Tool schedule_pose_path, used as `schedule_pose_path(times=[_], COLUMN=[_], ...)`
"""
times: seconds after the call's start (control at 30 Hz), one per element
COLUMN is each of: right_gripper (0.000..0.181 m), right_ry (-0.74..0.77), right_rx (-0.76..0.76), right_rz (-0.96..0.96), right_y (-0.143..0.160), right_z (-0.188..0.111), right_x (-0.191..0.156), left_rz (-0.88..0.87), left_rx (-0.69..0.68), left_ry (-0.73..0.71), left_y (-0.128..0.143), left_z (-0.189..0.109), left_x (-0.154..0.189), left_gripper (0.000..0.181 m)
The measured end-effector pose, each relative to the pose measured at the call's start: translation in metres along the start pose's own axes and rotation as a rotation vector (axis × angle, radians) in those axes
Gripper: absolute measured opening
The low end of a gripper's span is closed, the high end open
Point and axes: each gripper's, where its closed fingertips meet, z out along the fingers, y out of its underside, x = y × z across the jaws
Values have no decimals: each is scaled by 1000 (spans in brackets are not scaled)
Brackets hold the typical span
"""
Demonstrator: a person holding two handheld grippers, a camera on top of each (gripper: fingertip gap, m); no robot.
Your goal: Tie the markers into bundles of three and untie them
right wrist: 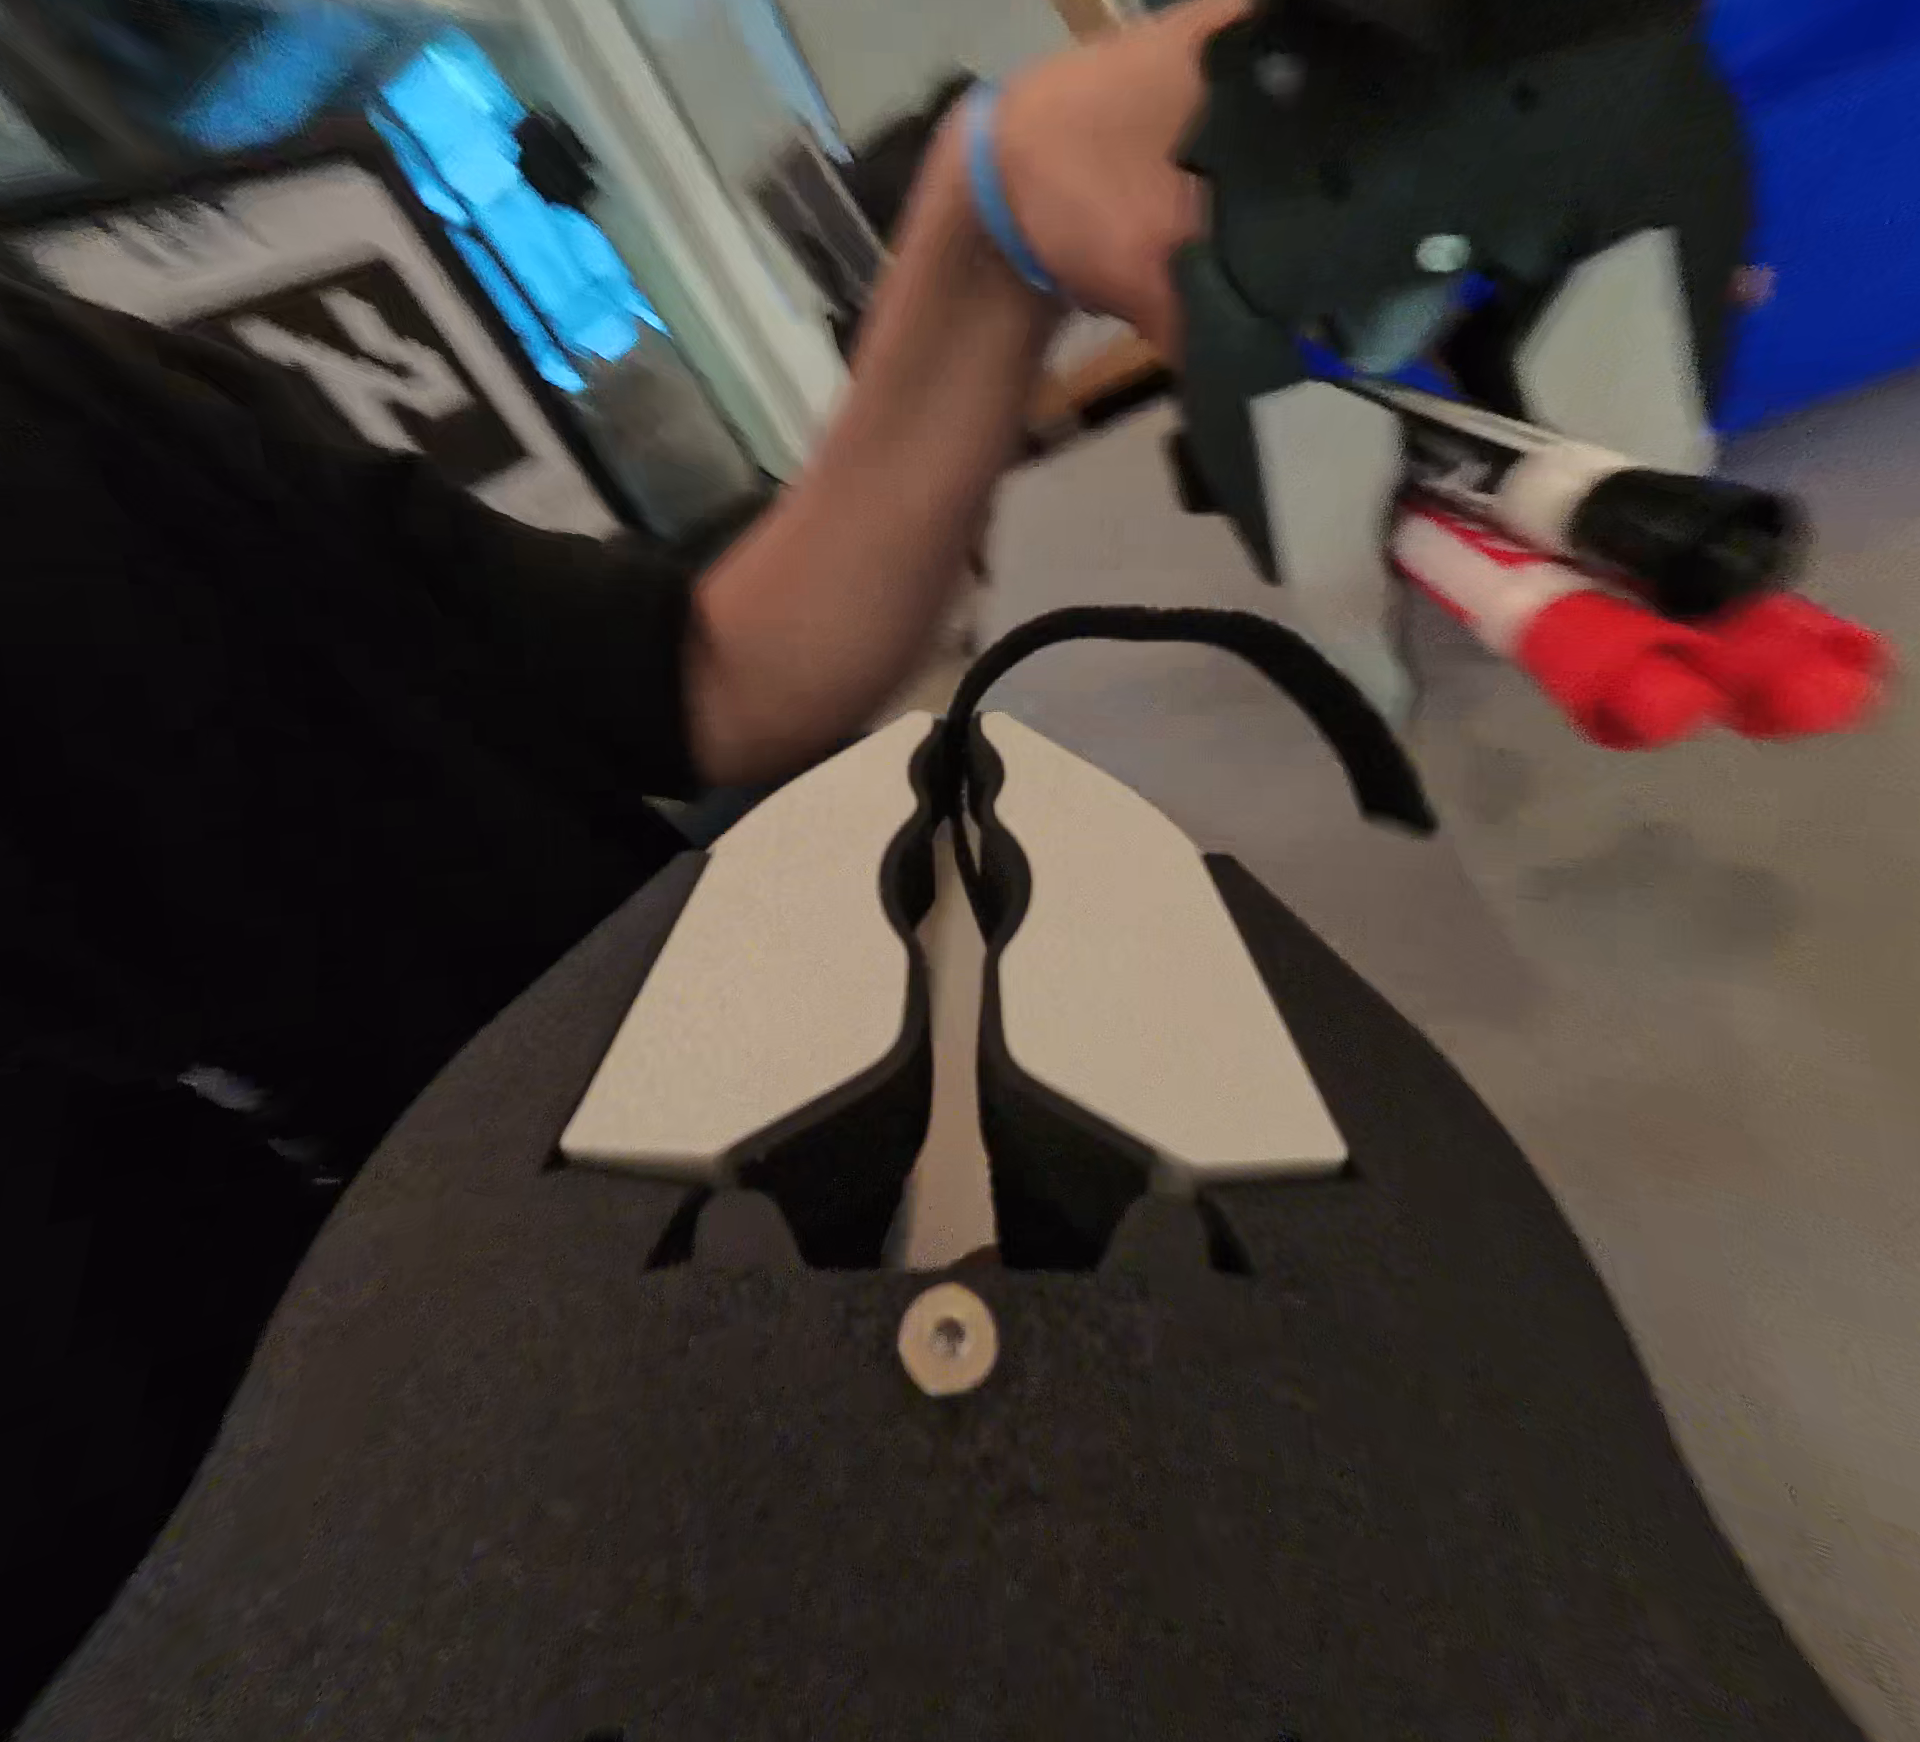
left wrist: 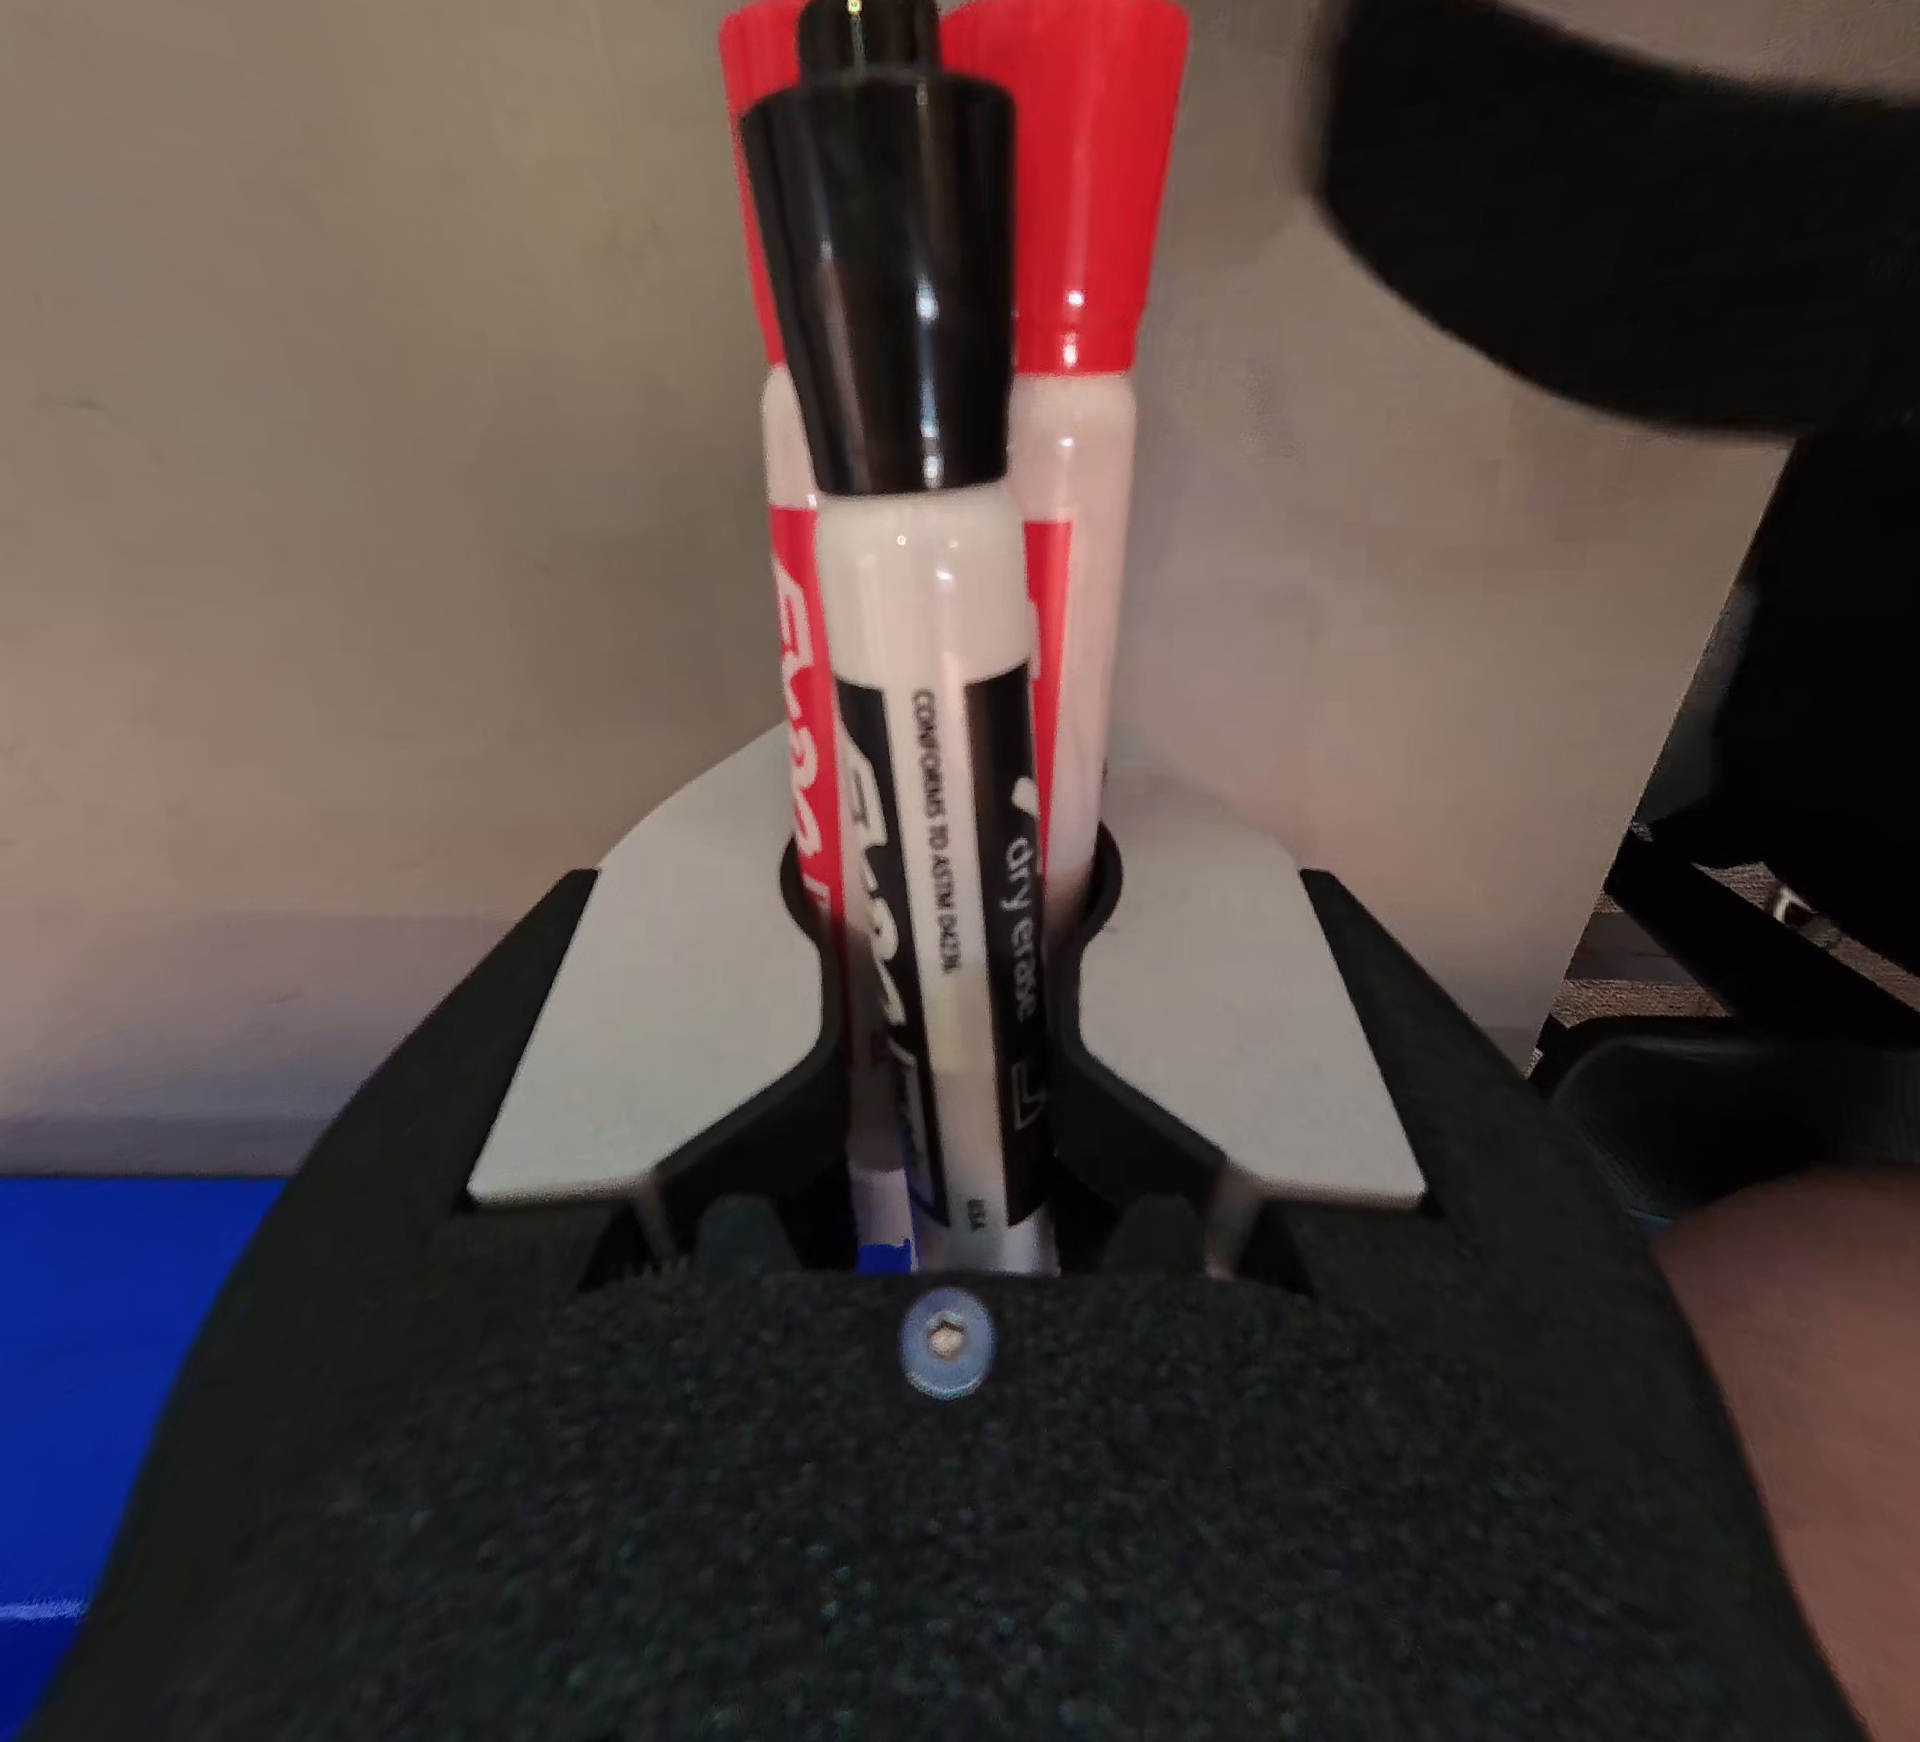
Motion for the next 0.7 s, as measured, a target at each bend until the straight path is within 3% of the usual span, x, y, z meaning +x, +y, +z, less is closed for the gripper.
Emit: schedule_pose_path(times=[0.07, 0.13, 0.27, 0.4, 0.53, 0.7], right_gripper=[2, 2, 2, 2, 3, 3], right_ry=[-126, -155, 49, 78, 82, 132], right_rx=[52, 137, 271, 212, 174, 239], right_rz=[28, -23, -155, -144, 11, 200], right_y=[-2, -15, -42, -40, -35, -25], right_z=[5, 6, 4, 16, 22, 22], right_x=[-24, -35, -4, 18, 36, 43], left_rz=[8, 13, 25, 45, 74, 53], left_rx=[4, 13, 1, -4, 6, 25], left_ry=[-6, -9, -2, 1, 2, 3], left_y=[-1, -3, -5, -12, -18, -16], left_z=[-3, -5, -5, -4, -5, -7], left_x=[1, 3, 9, 14, 18, 16], left_gripper=[43, 43, 43, 43, 43, 44])
